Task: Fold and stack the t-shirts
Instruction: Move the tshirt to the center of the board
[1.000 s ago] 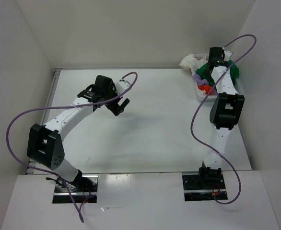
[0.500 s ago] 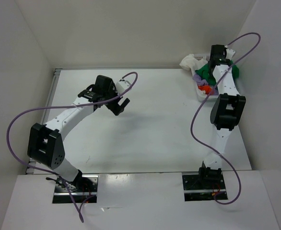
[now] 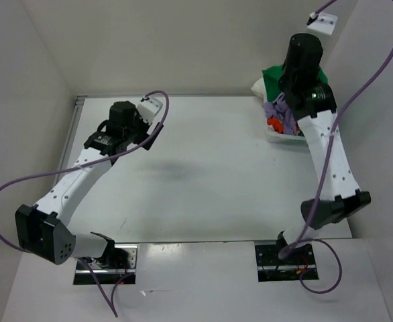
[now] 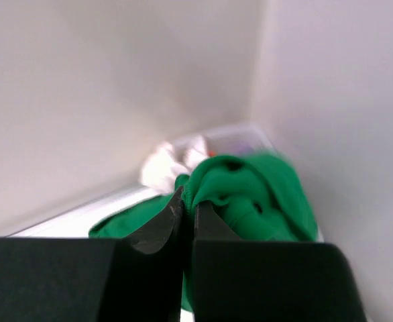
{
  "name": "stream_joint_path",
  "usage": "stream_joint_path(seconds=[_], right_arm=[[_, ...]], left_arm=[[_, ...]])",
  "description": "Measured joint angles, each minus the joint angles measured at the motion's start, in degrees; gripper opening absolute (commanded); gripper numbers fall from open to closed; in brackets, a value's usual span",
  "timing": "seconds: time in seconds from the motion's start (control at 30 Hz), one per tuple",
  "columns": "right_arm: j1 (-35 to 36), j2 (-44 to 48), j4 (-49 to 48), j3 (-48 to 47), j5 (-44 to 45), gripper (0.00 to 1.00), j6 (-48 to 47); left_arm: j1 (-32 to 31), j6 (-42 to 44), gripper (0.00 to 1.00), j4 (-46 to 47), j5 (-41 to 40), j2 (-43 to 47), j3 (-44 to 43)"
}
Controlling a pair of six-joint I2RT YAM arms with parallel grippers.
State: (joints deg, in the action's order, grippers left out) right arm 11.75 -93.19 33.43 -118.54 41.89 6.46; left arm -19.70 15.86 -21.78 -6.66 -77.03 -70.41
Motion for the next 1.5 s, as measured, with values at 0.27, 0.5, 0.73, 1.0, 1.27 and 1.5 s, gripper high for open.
stream_joint_path(seconds=[0.27,0.5,0.73,1.0,1.27,1.5], right_arm=[[21.4,9.5,-13.6,-0.6,8.1,0.00,-16.2],[26.4,9.3,-14.0,-4.2,6.3,0.00,-19.0],[38.6,5.0,-11.2,-23.1,-9.0,0.00,-21.2],[51.5,2.9,-19.3,-27.5,-11.4,0.00,-30.4],[39.4,1.3,-16.2,-2.8,-11.3,0.32,-17.6],[27.5,-5.8,-8.4,16.0,-19.0,0.56,-2.8]], left_arm=[[6.1,-3.0,1.00,-0.5,-2.3,9.8,0.8],[9.7,-4.5,1.00,-1.5,-1.1,15.9,1.7],[13.0,-6.3,1.00,-2.8,-0.2,18.2,3.5],[15.2,-7.3,1.00,-3.1,0.4,18.2,3.8],[17.7,-7.3,1.00,-2.8,0.3,18.3,4.2],[18.8,-7.0,1.00,-1.8,0.5,18.3,5.0]])
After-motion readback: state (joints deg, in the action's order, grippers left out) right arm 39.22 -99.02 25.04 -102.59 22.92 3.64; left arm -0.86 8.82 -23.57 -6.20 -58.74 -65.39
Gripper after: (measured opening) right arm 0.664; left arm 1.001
